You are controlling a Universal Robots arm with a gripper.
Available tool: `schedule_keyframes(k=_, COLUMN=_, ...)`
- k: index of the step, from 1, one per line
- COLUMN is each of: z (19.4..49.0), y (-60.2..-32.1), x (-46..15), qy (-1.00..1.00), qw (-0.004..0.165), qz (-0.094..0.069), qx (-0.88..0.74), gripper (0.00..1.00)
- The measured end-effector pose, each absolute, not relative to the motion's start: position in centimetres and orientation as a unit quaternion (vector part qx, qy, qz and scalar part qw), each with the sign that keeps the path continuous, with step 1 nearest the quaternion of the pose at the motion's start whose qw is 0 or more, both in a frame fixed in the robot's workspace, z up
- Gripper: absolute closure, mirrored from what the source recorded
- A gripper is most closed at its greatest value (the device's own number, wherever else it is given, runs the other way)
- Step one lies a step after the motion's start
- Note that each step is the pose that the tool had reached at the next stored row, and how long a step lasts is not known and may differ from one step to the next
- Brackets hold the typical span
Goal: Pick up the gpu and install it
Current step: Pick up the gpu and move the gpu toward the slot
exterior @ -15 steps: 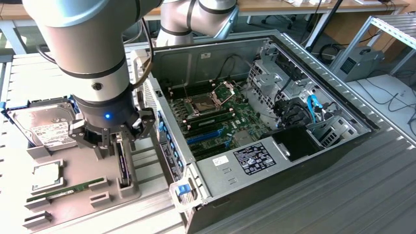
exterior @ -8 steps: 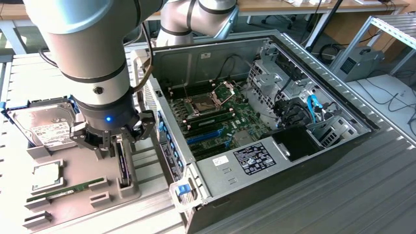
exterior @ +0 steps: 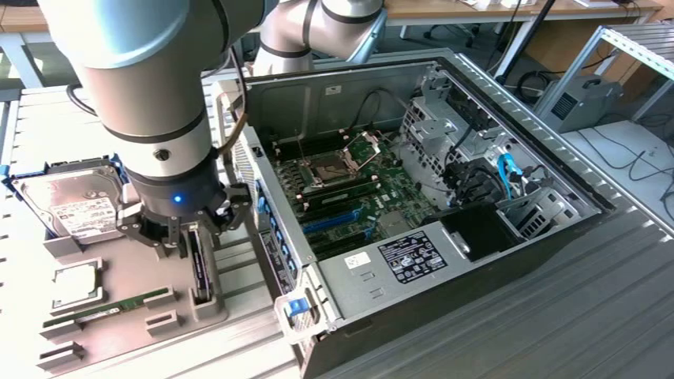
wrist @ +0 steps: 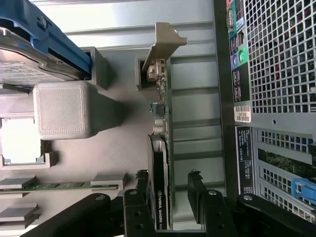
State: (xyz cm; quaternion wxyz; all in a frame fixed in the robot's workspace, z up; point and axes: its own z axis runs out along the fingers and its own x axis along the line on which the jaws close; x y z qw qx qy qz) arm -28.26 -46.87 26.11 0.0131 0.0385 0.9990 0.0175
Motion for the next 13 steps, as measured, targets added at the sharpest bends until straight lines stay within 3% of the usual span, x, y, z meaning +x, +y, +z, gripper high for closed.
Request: schedule_keyframes(k=13, z=24.5, y=-45.1, x=-28.5, qy=0.999, qw=0.013, qz=0.014, qx=0.039, gripper=0.55)
